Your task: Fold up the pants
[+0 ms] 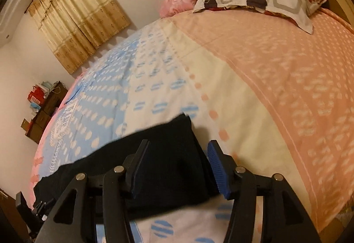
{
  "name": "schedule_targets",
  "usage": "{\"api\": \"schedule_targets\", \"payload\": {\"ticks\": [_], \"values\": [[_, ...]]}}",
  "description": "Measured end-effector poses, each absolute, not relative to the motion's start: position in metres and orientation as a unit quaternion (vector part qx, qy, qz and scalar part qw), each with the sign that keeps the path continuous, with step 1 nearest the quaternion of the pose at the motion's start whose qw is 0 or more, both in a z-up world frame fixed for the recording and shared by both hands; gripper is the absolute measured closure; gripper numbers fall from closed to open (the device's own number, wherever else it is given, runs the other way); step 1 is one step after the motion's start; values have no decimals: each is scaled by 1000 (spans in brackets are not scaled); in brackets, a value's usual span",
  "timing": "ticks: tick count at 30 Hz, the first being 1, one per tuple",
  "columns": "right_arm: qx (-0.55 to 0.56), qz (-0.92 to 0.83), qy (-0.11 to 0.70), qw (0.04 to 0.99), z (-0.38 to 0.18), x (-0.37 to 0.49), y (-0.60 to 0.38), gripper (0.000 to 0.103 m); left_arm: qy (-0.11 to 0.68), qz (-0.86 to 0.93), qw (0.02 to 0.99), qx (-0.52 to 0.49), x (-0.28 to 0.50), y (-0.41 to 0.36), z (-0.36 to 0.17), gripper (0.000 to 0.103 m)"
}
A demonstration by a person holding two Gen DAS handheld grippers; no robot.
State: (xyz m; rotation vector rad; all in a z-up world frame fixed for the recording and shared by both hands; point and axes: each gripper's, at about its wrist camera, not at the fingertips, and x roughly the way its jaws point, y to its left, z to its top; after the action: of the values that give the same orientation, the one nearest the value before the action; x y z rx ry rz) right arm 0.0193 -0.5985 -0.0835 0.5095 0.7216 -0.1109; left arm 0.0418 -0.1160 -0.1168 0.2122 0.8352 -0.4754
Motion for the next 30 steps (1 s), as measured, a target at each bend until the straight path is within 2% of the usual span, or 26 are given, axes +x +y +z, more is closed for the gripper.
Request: {"api": "schedule_targets", "payload": {"ticks": [2,4,5,6,9,15,20,25,26,27,28,29,30], "values": [[245,-52,357,900,-87,29,-600,48,400,-223,883,100,43,-111,-116,53],[244,-42,368,896,-92,39,-599,68,400,-219,885,97,44,-106,-115,68],[240,-36,374,895,-93,42,-596,87,399,-217,885,96,44,-103,-114,72],[237,-32,376,895,-94,44,-594,93,400,-218,885,95,44,-101,-114,77],[220,-8,368,903,-89,40,-583,97,403,-223,883,89,44,-96,-114,82],[202,-2,333,921,-72,23,-579,98,399,-226,884,91,42,-96,-116,83],[216,-4,267,939,-45,16,-591,98,399,-225,885,89,43,-96,-116,83],[210,-56,342,914,-85,39,-606,96,397,-227,884,94,43,-97,-115,82],[207,-77,349,911,-92,39,-610,86,397,-229,884,95,43,-97,-115,82],[205,-99,349,909,-96,38,-613,70,398,-231,883,94,43,-96,-114,82],[210,-106,342,910,-97,32,-617,61,399,-232,882,95,42,-95,-113,82],[218,-101,335,911,-95,26,-619,53,399,-233,882,97,41,-95,-113,82],[225,-96,331,911,-93,21,-619,53,397,-233,882,98,40,-94,-112,82]]}}
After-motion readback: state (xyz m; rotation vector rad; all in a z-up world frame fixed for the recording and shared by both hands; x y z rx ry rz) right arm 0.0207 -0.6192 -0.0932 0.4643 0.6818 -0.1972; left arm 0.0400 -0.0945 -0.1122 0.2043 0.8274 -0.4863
